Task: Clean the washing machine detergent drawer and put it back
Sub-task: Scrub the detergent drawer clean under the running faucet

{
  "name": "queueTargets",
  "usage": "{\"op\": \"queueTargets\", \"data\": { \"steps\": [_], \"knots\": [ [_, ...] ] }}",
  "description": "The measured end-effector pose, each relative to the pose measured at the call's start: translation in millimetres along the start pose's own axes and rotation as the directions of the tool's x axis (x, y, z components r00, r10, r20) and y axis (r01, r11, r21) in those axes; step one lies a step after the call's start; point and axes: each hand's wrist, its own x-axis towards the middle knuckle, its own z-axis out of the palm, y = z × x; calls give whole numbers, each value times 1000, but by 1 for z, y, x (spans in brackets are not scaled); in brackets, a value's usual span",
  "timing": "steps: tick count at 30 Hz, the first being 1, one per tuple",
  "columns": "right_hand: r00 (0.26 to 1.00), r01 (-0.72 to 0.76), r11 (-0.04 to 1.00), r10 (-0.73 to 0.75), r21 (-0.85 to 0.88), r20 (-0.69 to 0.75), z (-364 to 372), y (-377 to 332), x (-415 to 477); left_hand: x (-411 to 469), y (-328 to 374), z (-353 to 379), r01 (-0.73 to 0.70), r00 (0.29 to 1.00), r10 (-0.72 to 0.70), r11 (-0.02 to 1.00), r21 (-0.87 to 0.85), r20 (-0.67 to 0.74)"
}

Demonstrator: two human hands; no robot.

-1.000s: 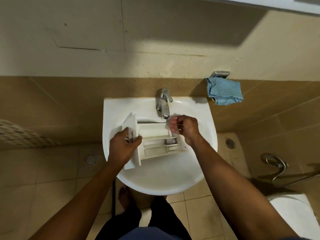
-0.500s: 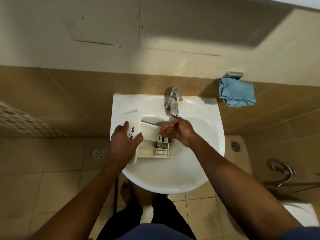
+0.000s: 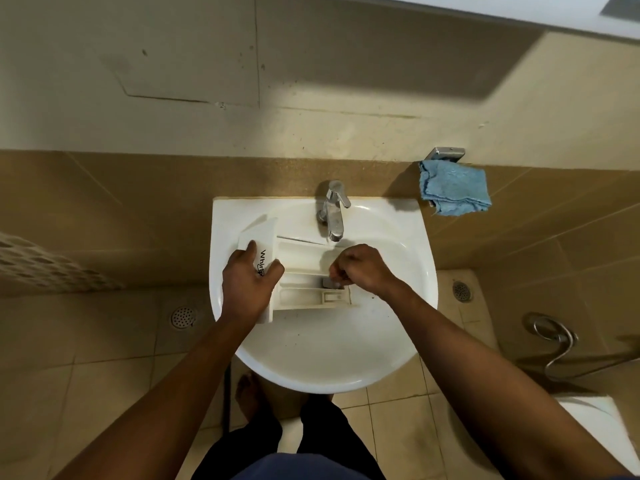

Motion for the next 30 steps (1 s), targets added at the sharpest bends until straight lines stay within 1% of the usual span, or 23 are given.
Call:
{"op": "queueTargets", "data": {
  "steps": [1,3,4,5,6,7,8,10,12,15,16,18,19,21,23,25,27,29,30],
  "knots": [
    [998,13,999,-16,-49,-67,-3,5,4,0,-1,0,-5,1000,5,1000,-11,-6],
    [972,-12,1000,8,-15,-233,-6,14,12,-1,-4,0,-5,1000,5,999,-54,-7],
    [948,-20,999,8,-37,-319,-8,19,17,-1,-6,0,2,1000,-3,996,-86,-2],
    [919,-32,995,-8,-96,-394,-9,22,21,-1,-8,0,17,1000,-17,993,-117,2],
    [902,-57,987,-14,-151,-431,-11,24,23,-2,-10,1,32,999,-30,989,-146,10],
    [892,-79,983,-3,-163,-452,-12,26,25,-3,-13,1,48,999,-45,984,-172,20],
    [891,-93,985,17,-148,-453,-13,24,24,-4,-15,2,60,998,-56,980,-191,27],
    [903,-122,992,93,-44,-419,-15,23,22,-8,-19,4,75,997,-69,973,-218,32],
    [927,-150,974,198,168,-319,-18,23,18,-10,-20,4,79,996,-65,966,-246,66],
    [932,-231,882,322,411,-167,-32,34,9,-13,-23,1,74,986,-31,962,-263,161],
    [925,-265,850,357,455,-128,-39,38,4,-15,-25,-1,70,981,-21,966,-251,195],
    [921,-319,824,386,467,-53,-53,46,-7,-17,-29,-2,61,966,6,967,-247,260],
    [927,-320,838,373,441,-37,-57,50,-11,-18,-31,-3,52,957,22,969,-243,291],
    [947,-271,879,316,391,-56,-63,57,-23,-21,-32,-1,25,939,56,973,-231,341],
    [969,-184,894,235,408,-78,-67,65,-33,-24,-35,1,5,927,89,969,-248,365],
    [985,-92,898,145,430,-94,-69,72,-42,-27,-37,1,-50,915,146,966,-254,376],
    [991,7,891,55,454,-125,-69,78,-52,-29,-42,0,-165,898,235,963,-211,373],
    [983,130,867,-48,482,-179,-68,83,-63,-33,-50,-3,-317,864,337,941,-116,374],
    [974,185,854,-94,486,-206,-67,84,-68,-35,-55,-5,-372,852,366,926,-59,374]
  ]
}}
